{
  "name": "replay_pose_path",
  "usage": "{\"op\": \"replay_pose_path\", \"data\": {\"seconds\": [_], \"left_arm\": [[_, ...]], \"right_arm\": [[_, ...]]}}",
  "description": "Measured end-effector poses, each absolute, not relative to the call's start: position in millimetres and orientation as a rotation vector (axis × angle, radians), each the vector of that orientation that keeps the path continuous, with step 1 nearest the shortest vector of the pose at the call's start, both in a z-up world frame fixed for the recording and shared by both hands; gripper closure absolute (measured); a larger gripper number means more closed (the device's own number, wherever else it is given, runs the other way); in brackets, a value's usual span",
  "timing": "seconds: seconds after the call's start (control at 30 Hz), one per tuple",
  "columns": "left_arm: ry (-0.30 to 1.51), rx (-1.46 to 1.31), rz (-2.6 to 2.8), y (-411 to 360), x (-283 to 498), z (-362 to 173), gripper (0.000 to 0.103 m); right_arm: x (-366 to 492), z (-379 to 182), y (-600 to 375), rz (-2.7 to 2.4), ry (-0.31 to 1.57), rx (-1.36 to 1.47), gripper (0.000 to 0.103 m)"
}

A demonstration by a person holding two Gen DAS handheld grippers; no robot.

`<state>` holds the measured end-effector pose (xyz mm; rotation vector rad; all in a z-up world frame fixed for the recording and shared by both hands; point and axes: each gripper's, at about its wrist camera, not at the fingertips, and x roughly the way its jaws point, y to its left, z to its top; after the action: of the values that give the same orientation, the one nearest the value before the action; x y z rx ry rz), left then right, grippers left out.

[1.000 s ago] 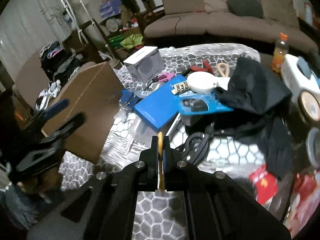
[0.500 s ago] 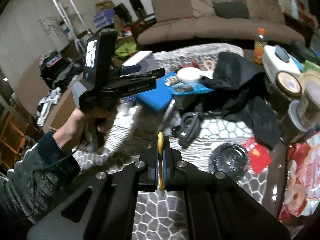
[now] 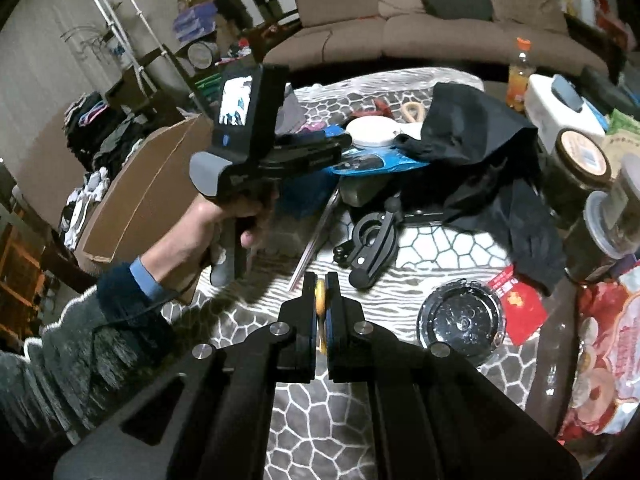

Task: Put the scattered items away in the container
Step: 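Grasp the white printed tag with the left tool while the right tool holds the brush, then carry the tag in the left tool and brush in the right tool to the cardboard box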

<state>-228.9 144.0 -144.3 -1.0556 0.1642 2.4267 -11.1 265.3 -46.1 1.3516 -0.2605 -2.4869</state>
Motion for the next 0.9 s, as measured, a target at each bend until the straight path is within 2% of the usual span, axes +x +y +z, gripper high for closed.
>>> {"op": "replay_pose_path", "data": {"seconds": [0.07, 0.17, 0.2, 0.3, 0.5, 0.9], "left_arm": [[0.188, -1.030, 2.431, 145.8, -225.5, -148.7, 0.082], [0.168, -1.007, 2.434, 145.8, -222.0, -145.8, 0.091], [0.160, -1.001, 2.439, 145.8, -221.9, -144.4, 0.097], [0.139, -1.010, 2.428, 147.4, -218.2, -138.1, 0.099], [0.217, -0.955, 2.457, 157.8, -196.1, -110.9, 0.099], [0.261, -0.789, 2.650, 133.7, -124.4, -24.5, 0.099]], "right_arm": [[-14.1, -46.5, 263.0, -2.485, -0.259, 1.360, 0.099], [-16.8, -46.9, 259.3, -2.472, -0.259, 1.367, 0.099], [-17.3, -47.0, 258.4, -2.467, -0.261, 1.369, 0.099], [-17.8, -44.7, 259.2, -2.469, -0.266, 1.365, 0.099], [-19.6, -38.9, 276.1, -2.506, -0.342, 1.336, 0.099], [-13.0, -20.3, 298.8, -2.611, -0.405, 1.246, 0.099]]}}
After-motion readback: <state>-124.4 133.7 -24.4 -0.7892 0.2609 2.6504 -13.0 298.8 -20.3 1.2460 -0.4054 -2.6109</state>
